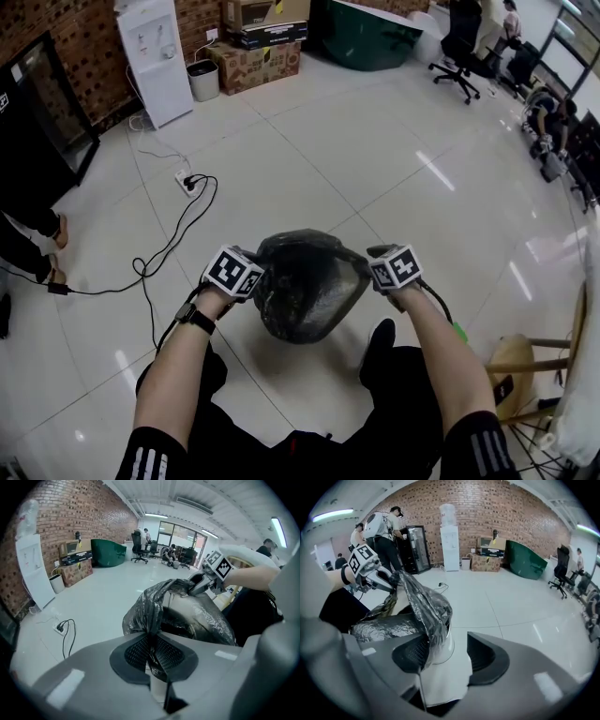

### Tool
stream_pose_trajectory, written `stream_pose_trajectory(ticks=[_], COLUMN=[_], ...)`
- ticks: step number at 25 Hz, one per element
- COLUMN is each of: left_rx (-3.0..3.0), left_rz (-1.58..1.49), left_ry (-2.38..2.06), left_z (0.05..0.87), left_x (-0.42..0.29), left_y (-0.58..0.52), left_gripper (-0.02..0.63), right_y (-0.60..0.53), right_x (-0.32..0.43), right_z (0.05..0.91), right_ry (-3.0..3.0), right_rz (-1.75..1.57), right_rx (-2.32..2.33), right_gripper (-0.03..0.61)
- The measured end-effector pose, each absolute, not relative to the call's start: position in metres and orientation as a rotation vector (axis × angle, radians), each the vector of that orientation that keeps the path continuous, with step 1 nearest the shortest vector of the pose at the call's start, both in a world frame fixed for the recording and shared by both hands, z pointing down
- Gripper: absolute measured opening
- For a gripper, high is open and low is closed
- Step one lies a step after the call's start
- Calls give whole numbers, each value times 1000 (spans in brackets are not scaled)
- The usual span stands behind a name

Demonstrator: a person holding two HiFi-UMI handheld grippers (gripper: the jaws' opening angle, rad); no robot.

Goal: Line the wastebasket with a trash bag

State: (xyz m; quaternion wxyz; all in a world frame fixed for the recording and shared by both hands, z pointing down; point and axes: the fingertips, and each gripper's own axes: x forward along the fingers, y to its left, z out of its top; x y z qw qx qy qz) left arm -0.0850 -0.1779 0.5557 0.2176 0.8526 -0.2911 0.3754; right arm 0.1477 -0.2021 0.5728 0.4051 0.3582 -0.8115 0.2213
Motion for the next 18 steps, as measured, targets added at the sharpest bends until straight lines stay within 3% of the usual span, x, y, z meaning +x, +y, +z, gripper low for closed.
stream_pose_trajectory(ticks=[14, 16, 18], left_rx=[2371, 2370, 2371], left_rz=[995, 999, 1005], left_ry=[-745, -727, -719], left_z=[542, 541, 541], left_x=[-80, -79, -78], left_y=[-166, -162, -161], left_gripper=[2, 2, 2], right_y=[-146, -134, -117], right_x=[119, 95, 57], right_z=[402, 376, 362], right_ry=[-2384, -2458, -2537], right_rz=[324, 242, 219], right_rx=[877, 852, 747], right_gripper=[305, 281, 214])
